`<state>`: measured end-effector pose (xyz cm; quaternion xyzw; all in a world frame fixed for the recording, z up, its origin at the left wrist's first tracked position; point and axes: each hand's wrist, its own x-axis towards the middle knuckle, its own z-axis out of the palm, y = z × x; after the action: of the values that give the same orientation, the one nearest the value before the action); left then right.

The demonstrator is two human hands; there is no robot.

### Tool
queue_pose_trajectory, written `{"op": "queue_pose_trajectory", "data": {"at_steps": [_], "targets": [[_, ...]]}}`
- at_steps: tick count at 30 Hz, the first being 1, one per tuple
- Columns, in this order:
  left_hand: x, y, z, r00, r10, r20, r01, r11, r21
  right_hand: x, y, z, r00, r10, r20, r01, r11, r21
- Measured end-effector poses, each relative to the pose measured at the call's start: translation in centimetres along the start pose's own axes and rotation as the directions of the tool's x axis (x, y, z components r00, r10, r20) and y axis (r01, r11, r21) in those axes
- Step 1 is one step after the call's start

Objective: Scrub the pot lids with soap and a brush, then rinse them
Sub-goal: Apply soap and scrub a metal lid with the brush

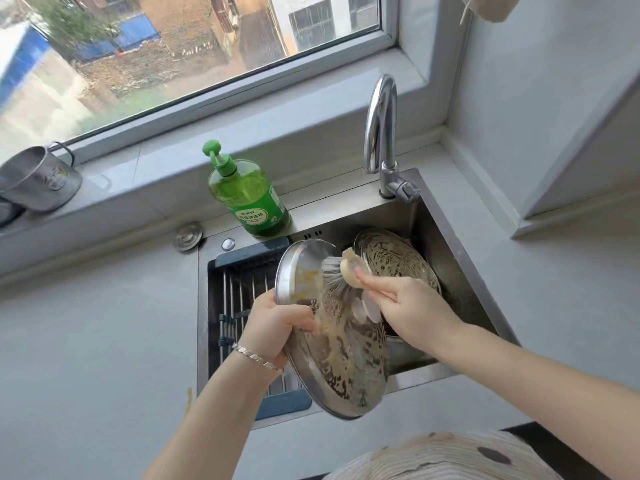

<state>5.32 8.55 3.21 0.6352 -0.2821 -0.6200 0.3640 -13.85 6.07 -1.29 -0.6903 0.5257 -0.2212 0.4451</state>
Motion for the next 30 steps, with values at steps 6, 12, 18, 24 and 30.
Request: {"op": "queue_pose_trajectory", "data": {"at_steps": [6, 12, 18, 24, 30], "targets": [[-0.1, -0.5, 0.6, 0.987, 0.147, 0.068, -0.157, 0.973, 0.167, 0.0, -1.6, -0.3, 0.999, -0.05, 0.008, 0.049, 0.995, 0.083], [0.1, -0.7, 1.0, 0.965, 0.244, 0.097, -0.263, 0.915, 0.305, -2.2, -3.7, -0.1, 0.951, -0.284, 0.122, 0.294, 0.953, -0.074], [-0.2, -1.3, 0.9, 0.961, 0.26, 0.096, -0.277, 0.91, 0.309, -0.8, -3.1, -0.3, 0.985, -0.17, 0.014, 0.171, 0.982, -0.084], [0.0, -1.4, 0.6, 0.959, 0.283, -0.01, -0.258, 0.889, 0.379, 1.1, -2.1, -1.1, 0.998, -0.009, -0.061, 0.01, 1.0, 0.018], [-0.3, -1.5, 0.6, 0.934, 0.353, -0.059, -0.307, 0.874, 0.377, -1.6, -3.4, 0.0, 0.977, -0.184, 0.108, 0.186, 0.982, -0.007]]}}
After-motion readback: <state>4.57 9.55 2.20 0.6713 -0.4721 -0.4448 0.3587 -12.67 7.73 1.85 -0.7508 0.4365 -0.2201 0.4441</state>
